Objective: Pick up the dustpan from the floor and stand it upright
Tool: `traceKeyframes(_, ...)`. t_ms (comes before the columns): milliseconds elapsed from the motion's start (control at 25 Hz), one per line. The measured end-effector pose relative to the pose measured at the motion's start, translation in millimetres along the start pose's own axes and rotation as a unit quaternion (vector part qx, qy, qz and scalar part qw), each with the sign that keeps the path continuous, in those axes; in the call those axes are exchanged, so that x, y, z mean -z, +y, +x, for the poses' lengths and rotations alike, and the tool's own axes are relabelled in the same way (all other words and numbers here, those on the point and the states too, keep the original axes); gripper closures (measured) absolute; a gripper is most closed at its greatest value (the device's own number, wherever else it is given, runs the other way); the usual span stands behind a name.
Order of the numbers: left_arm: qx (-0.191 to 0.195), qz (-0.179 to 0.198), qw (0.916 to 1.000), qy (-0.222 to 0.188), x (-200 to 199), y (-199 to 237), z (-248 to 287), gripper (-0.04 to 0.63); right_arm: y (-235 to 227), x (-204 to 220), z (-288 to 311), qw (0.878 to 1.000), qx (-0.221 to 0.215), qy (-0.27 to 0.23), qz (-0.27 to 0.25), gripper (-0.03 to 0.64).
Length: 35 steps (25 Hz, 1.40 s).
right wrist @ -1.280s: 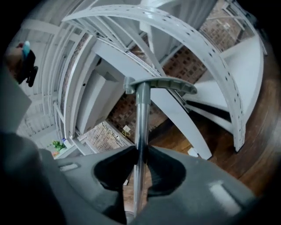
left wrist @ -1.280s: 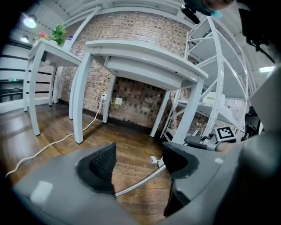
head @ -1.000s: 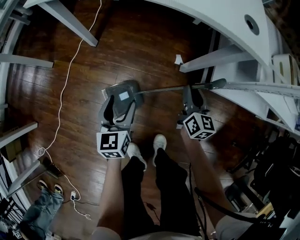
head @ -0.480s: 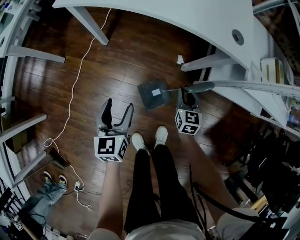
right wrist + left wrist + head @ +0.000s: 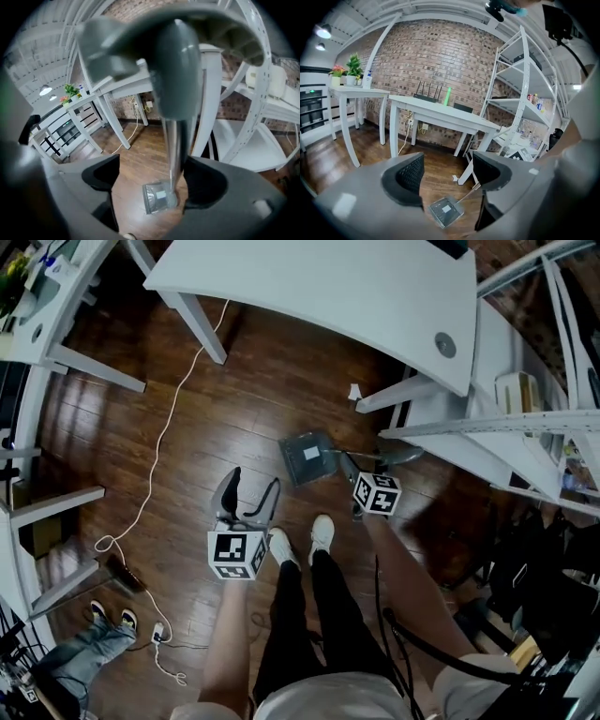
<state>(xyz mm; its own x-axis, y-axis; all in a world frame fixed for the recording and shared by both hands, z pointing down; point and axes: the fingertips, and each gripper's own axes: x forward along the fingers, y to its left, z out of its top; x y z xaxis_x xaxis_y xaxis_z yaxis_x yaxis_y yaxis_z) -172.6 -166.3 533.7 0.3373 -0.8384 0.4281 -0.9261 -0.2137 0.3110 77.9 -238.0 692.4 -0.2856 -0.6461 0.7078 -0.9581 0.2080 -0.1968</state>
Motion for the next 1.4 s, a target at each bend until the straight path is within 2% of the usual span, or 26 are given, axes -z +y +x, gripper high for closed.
traceKeyframes(160, 0.014, 0.011, 0.9998, -0.003, -22.2, -23.5, -31.1, 0.244, -4.7, 20.9, -69.8, 0.999, 0.018, 0.012, 0.039, 0.209)
traceKeyframes(240, 0.013, 0.015, 0.9998, -0.010, -37.6, -32.7, -53.1, 0.241, 5.0, 18.0, -119.5, 0.998, 0.014, -0.009, 0.053, 0.209)
traceKeyframes(320, 0.010, 0.018, 0.9996, -0.022, -56.8, -42.5, -74.5, 0.235, 21.5, -4.2, -173.4, 0.997, -0.003, -0.052, 0.050, 0.209)
traceKeyframes(400, 0.012, 0.030, 0.9987, -0.040, -79.2, -59.7, -94.6, 0.232, 37.7, -33.4, -228.9, 0.994, -0.025, -0.099, 0.028, 0.209)
traceKeyframes(560, 0.028, 0.054, 0.9946, -0.084, -117.9, -108.0, -134.7, 0.233, 66.6, -73.7, -323.4, 0.982, -0.063, -0.172, -0.049, 0.209)
traceKeyframes(720, 0.033, 0.080, 0.9854, -0.146, -157.5, -155.1, -175.5, 0.238, 93.1, -118.0, -377.5, 0.955, -0.089, -0.241, -0.147, 0.209)
traceKeyframes(840, 0.033, 0.089, 0.9827, -0.159, -150.4, -196.7, -225.8, 0.242, 106.3, -120.6, -439.3, 0.941, -0.091, -0.277, -0.174, 0.209)
traceKeyframes(1120, 0.005, 0.113, 0.9768, -0.182, -110.7, -291.2, -322.8, 0.275, 104.0, -86.2, -582.1, 0.921, -0.116, -0.347, -0.137, 0.209)
traceKeyframes(1400, -0.004, 0.129, 0.9760, -0.176, -81.3, -364.9, -384.3, 0.275, 95.1, -45.2, -660.5, 0.915, -0.116, -0.355, -0.151, 0.210)
